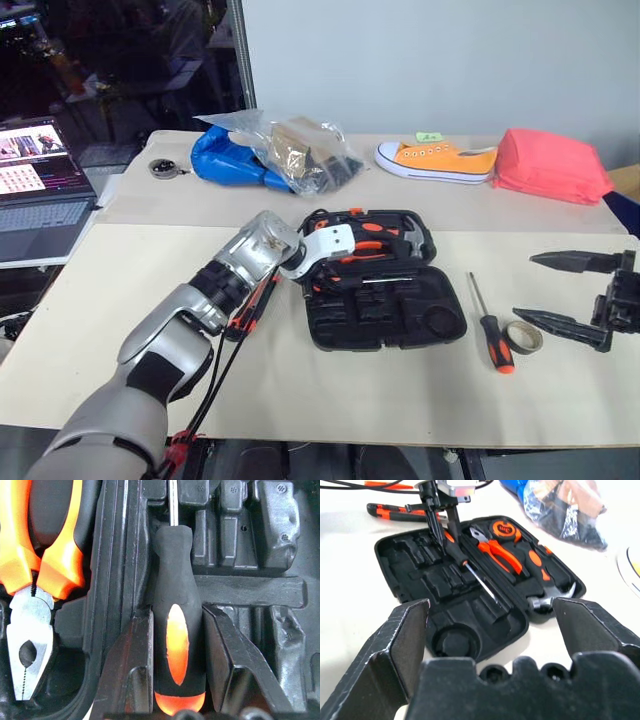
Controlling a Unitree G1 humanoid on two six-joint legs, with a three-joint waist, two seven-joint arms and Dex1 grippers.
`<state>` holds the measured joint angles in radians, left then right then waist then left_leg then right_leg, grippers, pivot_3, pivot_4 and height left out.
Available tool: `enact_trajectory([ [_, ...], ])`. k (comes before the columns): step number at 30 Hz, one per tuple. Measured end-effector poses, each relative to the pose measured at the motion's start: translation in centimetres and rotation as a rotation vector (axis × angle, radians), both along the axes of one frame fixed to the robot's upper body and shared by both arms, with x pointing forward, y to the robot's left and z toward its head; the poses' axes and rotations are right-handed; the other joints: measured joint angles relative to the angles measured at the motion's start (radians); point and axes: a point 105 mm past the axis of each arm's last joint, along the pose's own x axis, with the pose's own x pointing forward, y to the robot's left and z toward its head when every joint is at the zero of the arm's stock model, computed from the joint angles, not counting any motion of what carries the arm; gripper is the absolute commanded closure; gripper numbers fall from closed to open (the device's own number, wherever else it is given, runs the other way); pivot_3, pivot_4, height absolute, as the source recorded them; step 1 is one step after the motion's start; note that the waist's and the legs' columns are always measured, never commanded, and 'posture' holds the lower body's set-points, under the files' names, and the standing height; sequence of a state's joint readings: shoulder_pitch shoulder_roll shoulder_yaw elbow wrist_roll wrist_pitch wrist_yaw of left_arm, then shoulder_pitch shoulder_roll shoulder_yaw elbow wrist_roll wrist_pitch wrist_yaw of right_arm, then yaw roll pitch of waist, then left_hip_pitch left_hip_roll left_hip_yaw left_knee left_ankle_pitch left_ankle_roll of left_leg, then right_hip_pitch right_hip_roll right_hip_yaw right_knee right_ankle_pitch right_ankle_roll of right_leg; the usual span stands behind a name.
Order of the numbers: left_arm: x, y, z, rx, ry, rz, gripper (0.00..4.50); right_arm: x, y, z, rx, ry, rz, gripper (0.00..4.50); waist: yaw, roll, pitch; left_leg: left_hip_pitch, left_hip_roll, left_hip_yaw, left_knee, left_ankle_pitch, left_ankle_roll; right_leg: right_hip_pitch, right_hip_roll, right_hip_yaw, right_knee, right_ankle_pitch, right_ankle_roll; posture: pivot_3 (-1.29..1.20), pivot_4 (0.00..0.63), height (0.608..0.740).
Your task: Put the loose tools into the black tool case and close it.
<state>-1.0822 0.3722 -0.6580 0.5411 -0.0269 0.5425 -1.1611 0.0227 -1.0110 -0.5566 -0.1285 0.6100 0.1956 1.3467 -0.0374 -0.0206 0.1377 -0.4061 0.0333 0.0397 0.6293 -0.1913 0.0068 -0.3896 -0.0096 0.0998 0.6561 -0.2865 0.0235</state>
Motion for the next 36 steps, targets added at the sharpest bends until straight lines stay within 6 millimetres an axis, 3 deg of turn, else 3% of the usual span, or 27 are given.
enact_trajectory([
  [5,0.2,0.0,-0.2,0.005,-0.001,-0.004,3.64,0.2,0.2,0.1,0.002,-0.005,0.006,0.00,0.001,0.000,0.000,0.000,0.000,-0.001,0.001,0.000,0.000,0.001,0.000,0.000,0.001,0.000,0.000,0.00,0.150,0.740],
  [6,0.2,0.0,-0.2,0.004,-0.001,-0.007,2.62,0.2,0.2,0.0,0.002,-0.001,0.009,0.00,0.000,0.000,0.000,0.000,0.000,-0.001,0.001,0.000,0.000,0.001,0.000,0.000,0.001,0.000,0.000,0.00,0.150,0.740],
  [10,0.3,0.3,0.1,0.007,-0.019,-0.009,1.34,0.2,0.3,-0.1,0.001,0.003,0.013,0.00,-0.001,0.000,0.000,0.000,-0.001,-0.002,0.002,0.000,0.000,0.001,0.000,0.000,0.002,0.000,0.000,0.00,0.150,0.740],
  [14,0.1,1.7,3.0,-0.100,-0.088,0.004,1.34,0.0,0.5,-0.3,-0.002,0.012,0.015,0.00,-0.008,0.002,0.000,0.000,0.000,-0.005,0.001,0.000,0.000,0.001,0.001,0.000,0.002,0.000,0.000,0.00,0.150,0.740],
  [16,-0.7,2.0,4.7,-0.211,-0.114,0.004,1.89,0.0,0.6,-0.4,0.002,0.011,0.014,0.00,-0.007,0.003,-0.001,0.000,0.000,-0.007,0.000,0.000,0.000,0.001,0.001,0.001,0.002,0.000,0.000,0.00,0.150,0.740],
  [18,-1.5,2.0,5.1,-0.312,-0.073,0.033,2.50,0.0,0.7,-0.5,0.007,0.008,0.013,0.00,-0.002,0.004,-0.001,0.000,0.000,-0.009,0.001,0.000,0.000,0.001,0.000,0.000,0.002,0.000,0.000,0.00,0.150,0.740],
  [23,-2.2,0.7,3.0,-0.515,-0.033,0.185,4.32,-0.2,1.0,-1.1,0.031,0.011,-0.004,0.00,0.018,0.004,-0.001,0.000,0.000,-0.011,0.004,0.000,0.000,0.003,-0.002,0.000,0.002,0.000,0.000,0.00,0.150,0.740],
  [29,-0.8,-0.8,-0.7,-0.550,-0.109,0.359,4.46,-0.6,1.3,-1.3,0.029,0.016,-0.021,0.00,0.025,0.004,-0.001,0.000,-0.002,-0.011,0.004,0.000,0.000,0.003,-0.001,0.000,0.003,0.001,0.000,0.00,0.150,0.740],
  [36,0.1,-1.9,-2.6,-0.496,-0.152,0.397,4.46,-1.3,1.7,-1.3,0.028,0.038,-0.022,0.00,0.025,0.005,-0.003,0.003,-0.003,-0.011,0.004,0.000,0.000,0.008,-0.002,0.000,0.002,-0.001,0.003,0.00,0.150,0.740],
])
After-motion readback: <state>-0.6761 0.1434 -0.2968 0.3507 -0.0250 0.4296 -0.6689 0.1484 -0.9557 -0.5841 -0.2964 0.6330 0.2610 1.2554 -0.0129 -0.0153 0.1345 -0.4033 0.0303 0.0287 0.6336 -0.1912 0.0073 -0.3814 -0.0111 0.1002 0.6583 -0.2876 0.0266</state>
